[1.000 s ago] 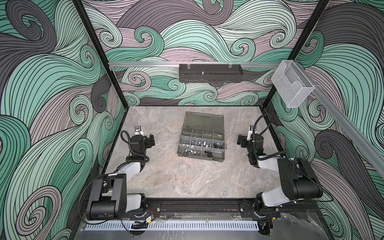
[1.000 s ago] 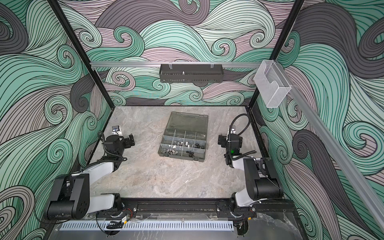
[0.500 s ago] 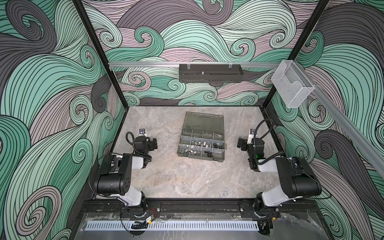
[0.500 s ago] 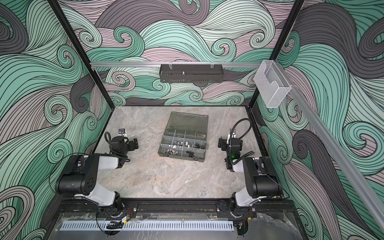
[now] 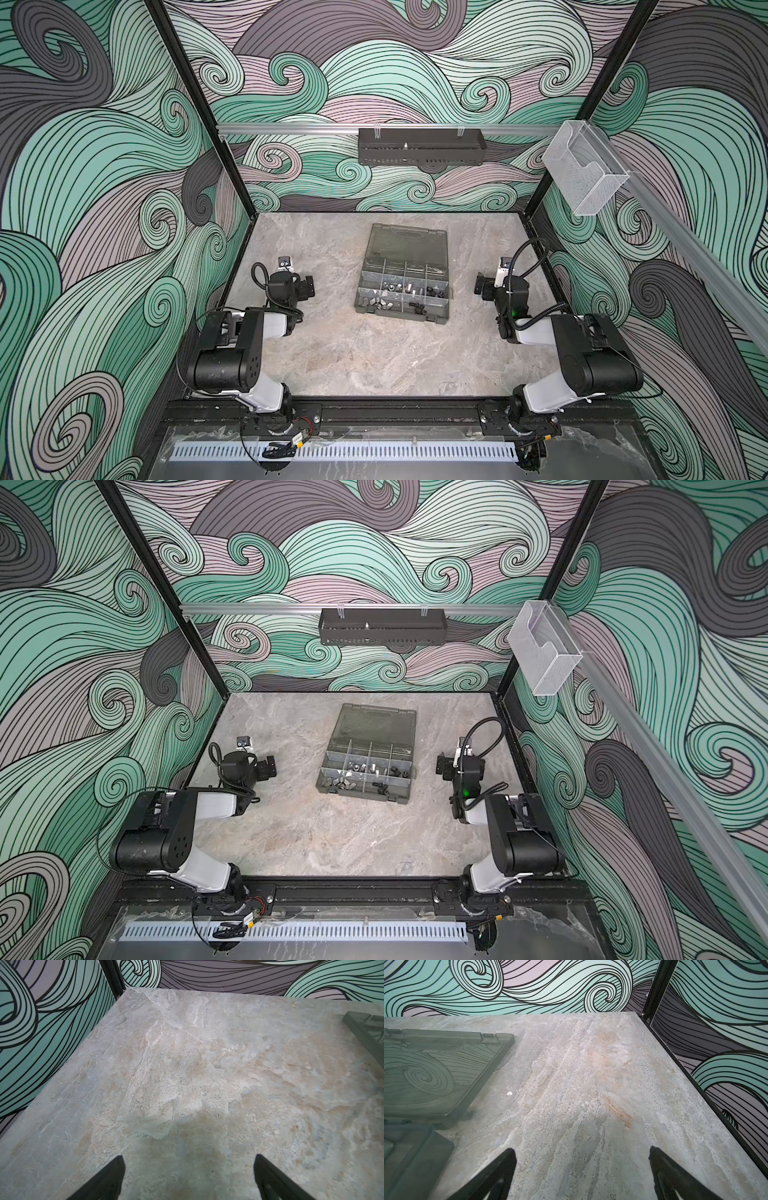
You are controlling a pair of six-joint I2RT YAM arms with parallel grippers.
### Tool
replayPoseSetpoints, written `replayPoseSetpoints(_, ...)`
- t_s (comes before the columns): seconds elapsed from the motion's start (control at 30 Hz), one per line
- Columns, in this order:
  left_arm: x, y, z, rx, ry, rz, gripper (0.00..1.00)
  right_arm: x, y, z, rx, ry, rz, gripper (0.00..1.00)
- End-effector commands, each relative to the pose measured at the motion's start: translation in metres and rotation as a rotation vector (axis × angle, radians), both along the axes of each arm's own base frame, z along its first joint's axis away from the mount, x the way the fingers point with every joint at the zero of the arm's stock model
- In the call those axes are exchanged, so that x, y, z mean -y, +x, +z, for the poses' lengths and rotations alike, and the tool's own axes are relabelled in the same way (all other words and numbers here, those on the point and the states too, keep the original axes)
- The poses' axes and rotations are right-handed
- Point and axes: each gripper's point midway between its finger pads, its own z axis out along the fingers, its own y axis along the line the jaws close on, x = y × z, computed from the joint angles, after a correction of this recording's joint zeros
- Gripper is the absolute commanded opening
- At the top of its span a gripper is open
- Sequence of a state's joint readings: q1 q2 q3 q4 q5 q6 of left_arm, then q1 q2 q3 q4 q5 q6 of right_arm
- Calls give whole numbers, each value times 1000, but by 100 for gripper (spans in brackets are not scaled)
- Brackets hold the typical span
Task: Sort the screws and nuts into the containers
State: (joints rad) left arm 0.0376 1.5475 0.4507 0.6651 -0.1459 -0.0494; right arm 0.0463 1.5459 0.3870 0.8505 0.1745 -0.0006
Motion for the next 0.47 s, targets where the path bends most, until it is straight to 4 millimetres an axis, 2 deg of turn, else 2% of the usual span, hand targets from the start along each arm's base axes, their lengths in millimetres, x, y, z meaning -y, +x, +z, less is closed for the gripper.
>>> replayPoseSetpoints(0.0,-1,7,14,34,-6,1,98,-2,4,9,31,-4,11,99)
replayPoseSetpoints(0.43,-1,8,15,34,-5,0,99,-2,4,10,30,-1,12,99)
